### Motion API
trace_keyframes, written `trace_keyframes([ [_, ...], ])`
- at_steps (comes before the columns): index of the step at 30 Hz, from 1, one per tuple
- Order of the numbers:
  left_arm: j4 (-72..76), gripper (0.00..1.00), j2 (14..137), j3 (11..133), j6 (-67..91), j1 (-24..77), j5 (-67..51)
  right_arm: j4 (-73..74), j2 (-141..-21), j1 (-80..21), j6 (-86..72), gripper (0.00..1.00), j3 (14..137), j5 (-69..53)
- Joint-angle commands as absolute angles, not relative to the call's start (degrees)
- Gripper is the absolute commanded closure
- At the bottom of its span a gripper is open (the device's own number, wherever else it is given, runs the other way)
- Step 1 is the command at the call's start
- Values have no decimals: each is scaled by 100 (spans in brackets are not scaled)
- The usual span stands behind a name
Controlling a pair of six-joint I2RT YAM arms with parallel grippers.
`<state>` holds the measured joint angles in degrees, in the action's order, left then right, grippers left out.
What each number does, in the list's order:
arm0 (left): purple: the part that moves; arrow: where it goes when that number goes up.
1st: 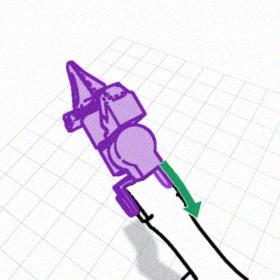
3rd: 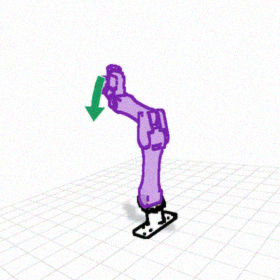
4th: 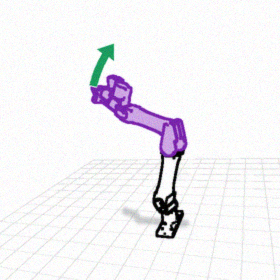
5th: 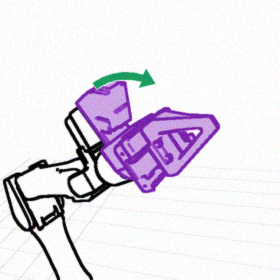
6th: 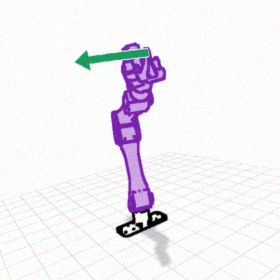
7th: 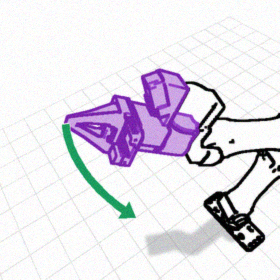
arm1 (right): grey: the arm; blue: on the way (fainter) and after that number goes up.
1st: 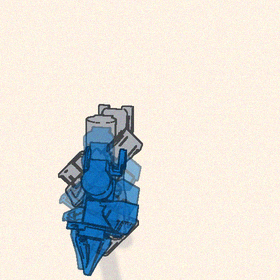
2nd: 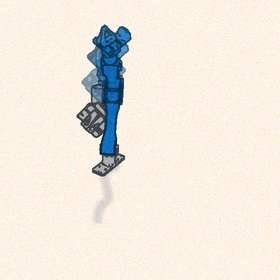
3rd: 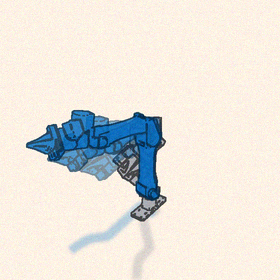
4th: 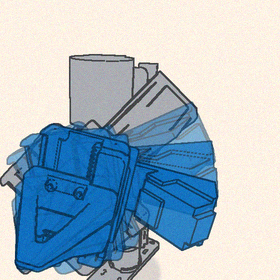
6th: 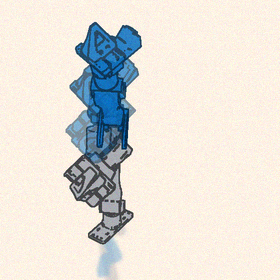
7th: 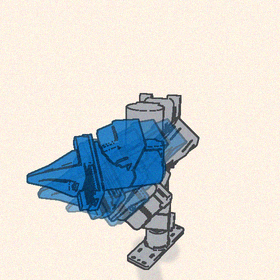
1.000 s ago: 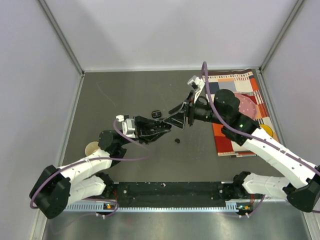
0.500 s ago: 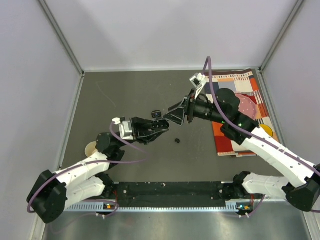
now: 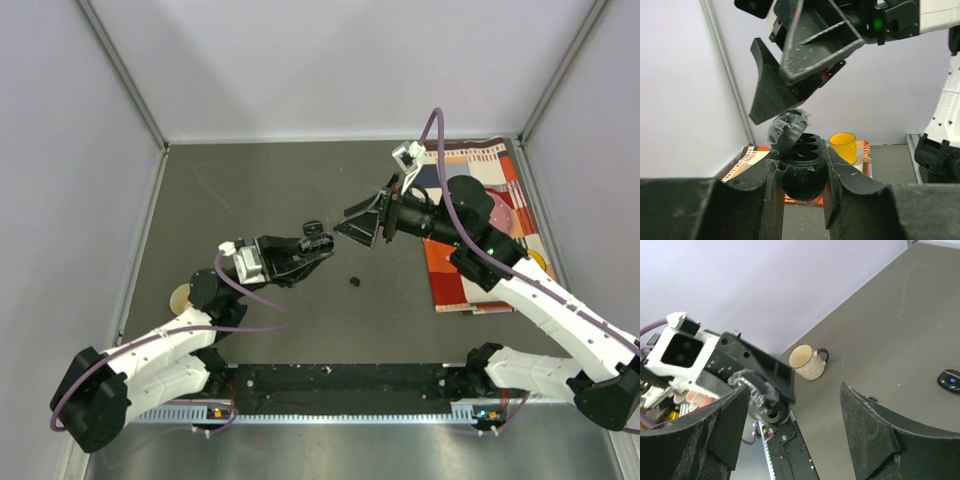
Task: Insert the wireless bluetooth earbuds into the charging case
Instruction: Open the charging case.
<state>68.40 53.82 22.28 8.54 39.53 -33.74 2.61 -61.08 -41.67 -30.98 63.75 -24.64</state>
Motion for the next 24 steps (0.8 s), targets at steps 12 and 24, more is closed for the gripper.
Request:
trace_keyframes([
  [12, 7058, 100, 5265, 2197, 475, 3973, -2769, 62, -6381, -4122, -3796, 35, 6276, -3630],
  [24, 7093, 100, 5247, 2241, 483, 3973, -2988, -1509, -6846, -4122, -5166, 49, 5828, -3884],
])
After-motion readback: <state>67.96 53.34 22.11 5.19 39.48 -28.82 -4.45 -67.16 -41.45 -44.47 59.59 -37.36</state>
